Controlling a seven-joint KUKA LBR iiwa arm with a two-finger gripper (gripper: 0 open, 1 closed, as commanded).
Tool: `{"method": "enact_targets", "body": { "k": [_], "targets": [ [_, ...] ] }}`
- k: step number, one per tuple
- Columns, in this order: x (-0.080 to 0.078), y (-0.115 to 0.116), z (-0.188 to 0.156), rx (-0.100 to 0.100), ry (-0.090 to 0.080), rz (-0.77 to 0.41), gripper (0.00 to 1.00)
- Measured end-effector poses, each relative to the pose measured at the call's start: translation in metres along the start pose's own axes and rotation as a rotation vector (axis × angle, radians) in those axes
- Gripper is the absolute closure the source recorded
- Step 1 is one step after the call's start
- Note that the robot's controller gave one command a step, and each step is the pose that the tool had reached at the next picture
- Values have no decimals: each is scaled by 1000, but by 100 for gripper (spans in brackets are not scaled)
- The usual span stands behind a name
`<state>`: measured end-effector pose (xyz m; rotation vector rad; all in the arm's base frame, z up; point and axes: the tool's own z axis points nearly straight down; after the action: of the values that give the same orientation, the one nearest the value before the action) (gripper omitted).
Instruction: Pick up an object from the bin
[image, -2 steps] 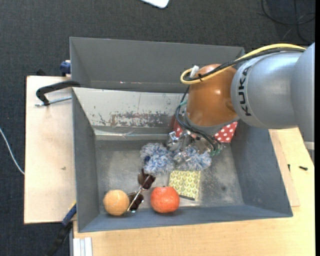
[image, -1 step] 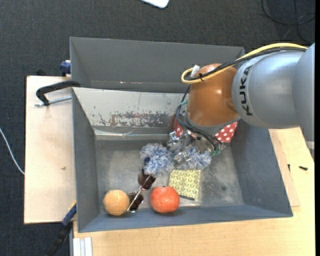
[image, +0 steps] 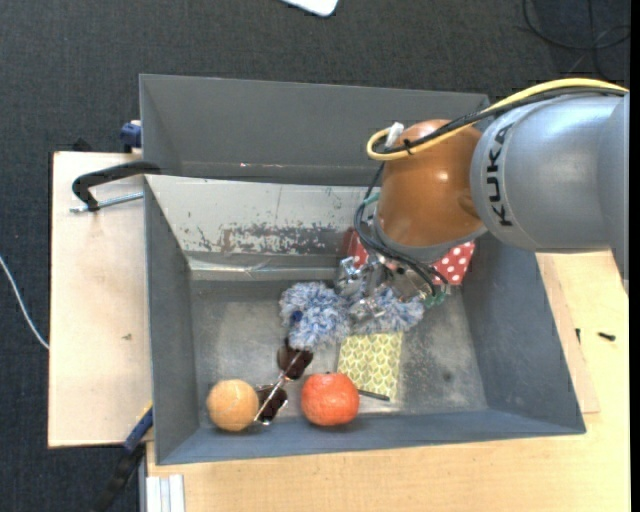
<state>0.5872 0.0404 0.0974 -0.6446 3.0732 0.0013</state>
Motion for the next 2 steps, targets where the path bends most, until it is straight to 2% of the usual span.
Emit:
{"method": "enact_targets", "body": {
  "k": [1, 2],
  "targets": [
    [-2, 0, -11, 2, -8, 0, 100],
    [-1, 0, -20, 0, -2, 0, 100]
  ]
}}
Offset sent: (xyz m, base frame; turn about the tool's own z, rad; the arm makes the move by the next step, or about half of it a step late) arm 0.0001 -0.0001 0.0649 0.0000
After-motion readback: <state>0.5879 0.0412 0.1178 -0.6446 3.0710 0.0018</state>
